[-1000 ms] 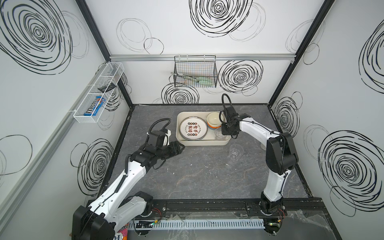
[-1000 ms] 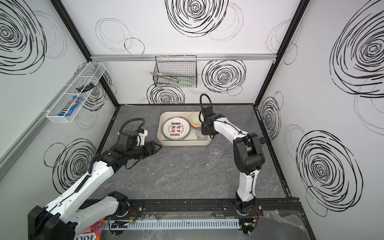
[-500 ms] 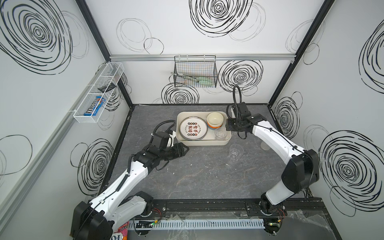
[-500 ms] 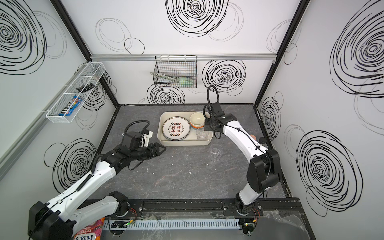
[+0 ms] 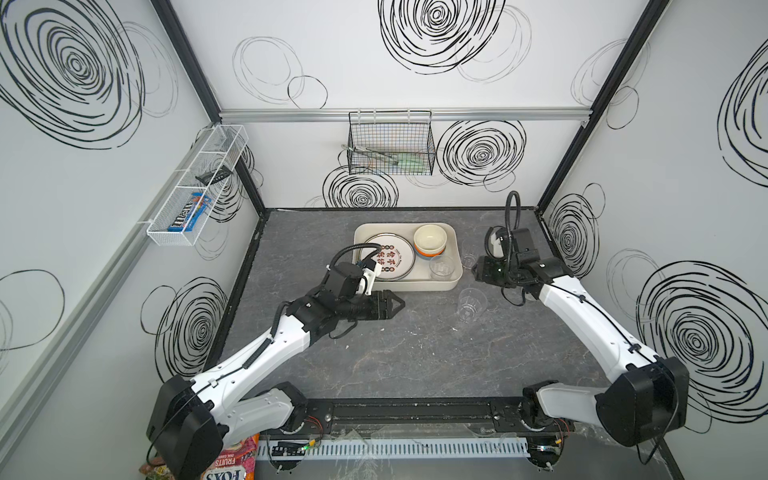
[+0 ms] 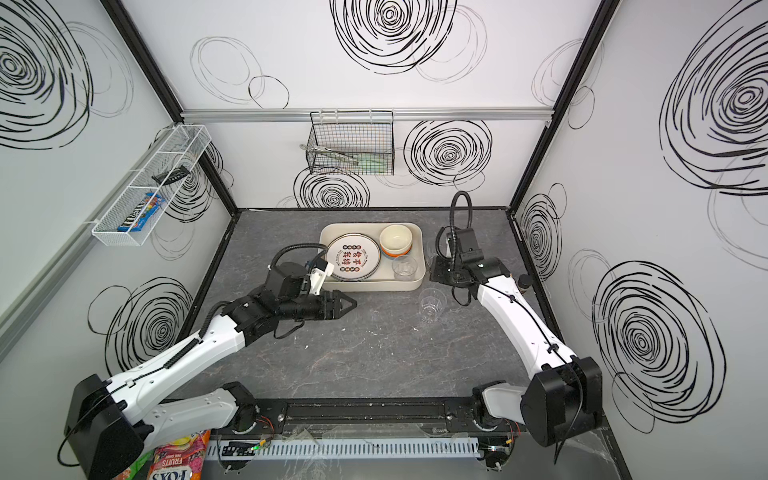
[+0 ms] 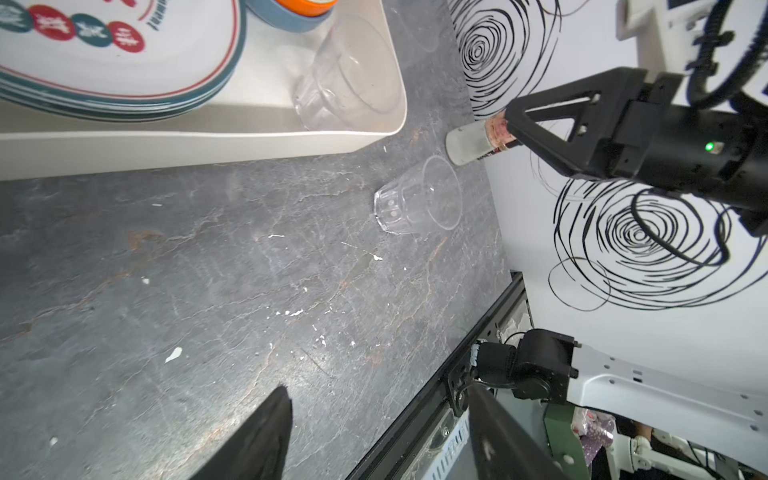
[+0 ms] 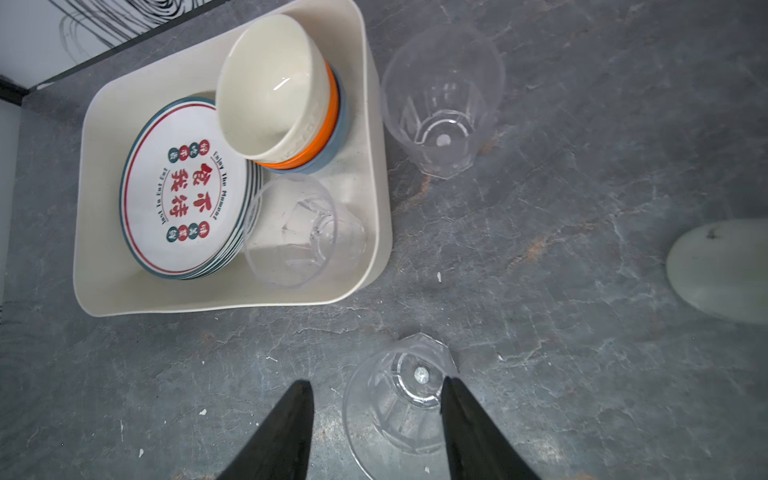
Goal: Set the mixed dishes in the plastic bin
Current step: 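Move the right gripper to the second clear cup on the table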
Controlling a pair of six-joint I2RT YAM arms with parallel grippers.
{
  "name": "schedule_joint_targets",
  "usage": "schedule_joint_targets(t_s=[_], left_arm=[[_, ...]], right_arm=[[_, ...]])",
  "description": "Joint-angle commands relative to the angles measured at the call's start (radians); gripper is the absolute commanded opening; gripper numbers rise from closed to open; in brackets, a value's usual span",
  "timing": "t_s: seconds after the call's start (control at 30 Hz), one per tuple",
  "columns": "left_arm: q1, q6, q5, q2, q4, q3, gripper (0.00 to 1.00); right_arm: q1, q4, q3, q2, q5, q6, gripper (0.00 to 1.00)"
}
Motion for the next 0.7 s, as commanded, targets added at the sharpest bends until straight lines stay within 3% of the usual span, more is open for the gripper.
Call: schedule_joint_targets(t_s=[0.0,0.27,0.67], left_arm=[[-0.040,0.048,-0.011,0.023,0.040,0.046,0.71],[-0.087,0.058,-0.039,0.057,0.041,0.067,0.71],[-0.105,0.063,-0.062,0.062,0.030,0.056,0.71]], right_arm=[[-0.036,-0.034,-0.034,-0.014,0.006,0.048,0.55],[-0.078,-0.068,-0.096,0.037,-0.055,0.055,0.56],[-0.077,-0.030,-0.160,0.139,-0.068,0.070,0.44]])
